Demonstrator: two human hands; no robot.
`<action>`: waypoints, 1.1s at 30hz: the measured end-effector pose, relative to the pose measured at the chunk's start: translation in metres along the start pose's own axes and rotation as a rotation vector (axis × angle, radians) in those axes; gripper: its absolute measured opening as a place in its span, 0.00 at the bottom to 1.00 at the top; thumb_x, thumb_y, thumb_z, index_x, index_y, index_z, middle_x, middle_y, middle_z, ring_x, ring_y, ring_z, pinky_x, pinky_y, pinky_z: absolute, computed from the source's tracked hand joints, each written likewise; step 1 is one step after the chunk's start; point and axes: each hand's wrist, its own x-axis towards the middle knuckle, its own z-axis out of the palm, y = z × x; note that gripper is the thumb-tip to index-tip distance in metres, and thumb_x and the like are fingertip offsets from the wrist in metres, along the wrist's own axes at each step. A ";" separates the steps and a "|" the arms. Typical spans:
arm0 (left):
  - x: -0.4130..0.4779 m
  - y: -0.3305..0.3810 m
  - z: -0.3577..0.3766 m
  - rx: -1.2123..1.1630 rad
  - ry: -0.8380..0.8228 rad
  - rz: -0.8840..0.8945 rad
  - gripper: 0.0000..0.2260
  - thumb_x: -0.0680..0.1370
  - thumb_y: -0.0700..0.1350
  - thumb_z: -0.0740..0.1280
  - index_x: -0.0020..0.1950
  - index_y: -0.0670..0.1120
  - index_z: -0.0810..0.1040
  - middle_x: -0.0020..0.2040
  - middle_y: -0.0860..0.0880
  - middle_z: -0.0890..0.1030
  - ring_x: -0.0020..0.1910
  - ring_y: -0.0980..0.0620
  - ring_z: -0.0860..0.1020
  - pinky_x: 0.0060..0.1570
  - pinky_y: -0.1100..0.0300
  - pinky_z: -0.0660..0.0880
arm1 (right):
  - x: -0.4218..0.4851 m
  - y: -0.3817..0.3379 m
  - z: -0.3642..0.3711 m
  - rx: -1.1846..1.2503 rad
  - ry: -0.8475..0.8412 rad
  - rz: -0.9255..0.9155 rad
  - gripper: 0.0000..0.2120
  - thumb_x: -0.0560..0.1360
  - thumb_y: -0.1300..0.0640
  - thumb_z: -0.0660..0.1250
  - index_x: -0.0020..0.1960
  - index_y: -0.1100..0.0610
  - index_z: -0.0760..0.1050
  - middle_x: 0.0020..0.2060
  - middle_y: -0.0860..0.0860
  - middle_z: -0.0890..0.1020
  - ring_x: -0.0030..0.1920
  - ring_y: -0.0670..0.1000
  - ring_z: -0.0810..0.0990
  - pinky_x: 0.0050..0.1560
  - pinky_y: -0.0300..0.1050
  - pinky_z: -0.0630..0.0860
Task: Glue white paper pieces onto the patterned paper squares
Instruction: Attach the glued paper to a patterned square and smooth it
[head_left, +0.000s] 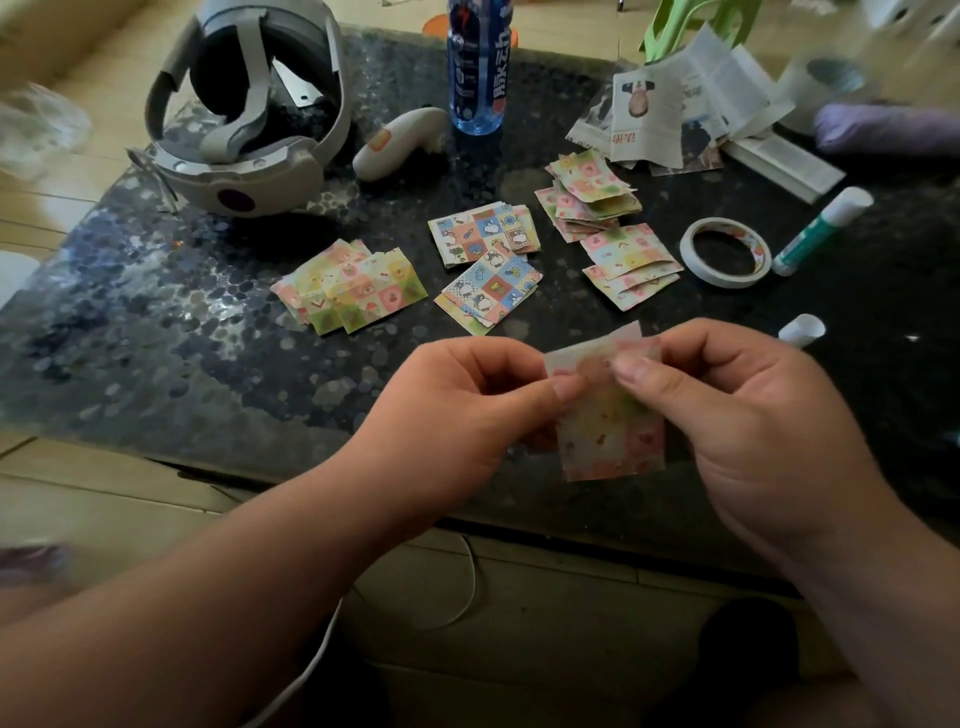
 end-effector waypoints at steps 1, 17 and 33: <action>-0.001 0.001 0.000 0.031 0.000 0.013 0.05 0.72 0.46 0.74 0.40 0.45 0.85 0.42 0.43 0.87 0.45 0.43 0.86 0.50 0.48 0.83 | 0.000 0.001 -0.001 0.012 0.017 -0.012 0.12 0.68 0.46 0.73 0.44 0.54 0.84 0.42 0.55 0.87 0.45 0.55 0.87 0.46 0.59 0.85; 0.001 -0.002 0.003 -0.094 0.024 -0.084 0.09 0.70 0.46 0.72 0.41 0.41 0.85 0.45 0.38 0.86 0.46 0.43 0.85 0.47 0.51 0.83 | 0.001 -0.001 0.002 0.047 0.007 0.009 0.03 0.74 0.59 0.73 0.45 0.60 0.83 0.41 0.56 0.87 0.44 0.55 0.88 0.42 0.53 0.86; 0.000 0.001 0.009 -0.116 0.076 -0.114 0.09 0.70 0.44 0.72 0.43 0.38 0.84 0.45 0.37 0.86 0.48 0.38 0.84 0.53 0.43 0.81 | 0.006 0.009 0.005 -0.018 0.076 -0.032 0.06 0.70 0.52 0.74 0.41 0.55 0.84 0.39 0.56 0.87 0.43 0.57 0.88 0.43 0.63 0.85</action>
